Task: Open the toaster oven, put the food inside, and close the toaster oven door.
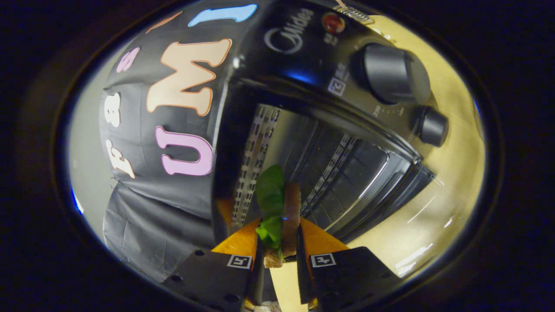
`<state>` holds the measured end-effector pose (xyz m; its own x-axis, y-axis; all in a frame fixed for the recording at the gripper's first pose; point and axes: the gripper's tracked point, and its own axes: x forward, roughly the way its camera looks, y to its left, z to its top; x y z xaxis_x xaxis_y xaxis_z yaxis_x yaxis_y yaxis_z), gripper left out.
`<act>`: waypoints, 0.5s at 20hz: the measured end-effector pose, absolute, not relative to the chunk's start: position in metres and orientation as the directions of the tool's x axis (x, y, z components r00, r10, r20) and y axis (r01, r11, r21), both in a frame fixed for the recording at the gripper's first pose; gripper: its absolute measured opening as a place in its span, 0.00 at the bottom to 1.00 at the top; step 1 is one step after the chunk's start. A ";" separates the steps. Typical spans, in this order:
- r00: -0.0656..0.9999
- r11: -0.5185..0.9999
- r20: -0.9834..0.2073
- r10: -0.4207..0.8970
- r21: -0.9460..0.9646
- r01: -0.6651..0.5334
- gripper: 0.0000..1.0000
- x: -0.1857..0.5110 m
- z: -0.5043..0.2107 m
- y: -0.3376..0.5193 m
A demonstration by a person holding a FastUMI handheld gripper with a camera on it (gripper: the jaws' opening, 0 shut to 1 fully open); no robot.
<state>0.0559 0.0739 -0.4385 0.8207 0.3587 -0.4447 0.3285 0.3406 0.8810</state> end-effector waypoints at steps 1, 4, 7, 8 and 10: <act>0.825 0.340 -0.439 0.356 0.883 0.323 0.35 0.059 -0.440 0.075; 0.832 0.354 -0.434 0.346 0.881 0.313 0.35 0.065 -0.445 0.081; 0.854 0.368 -0.413 0.317 0.883 0.291 0.35 0.077 -0.443 0.078; 0.858 0.382 -0.413 0.305 0.878 0.287 0.35 0.077 -0.443 0.077; 0.864 0.417 -0.412 0.289 0.867 0.274 0.35 0.080 -0.444 0.075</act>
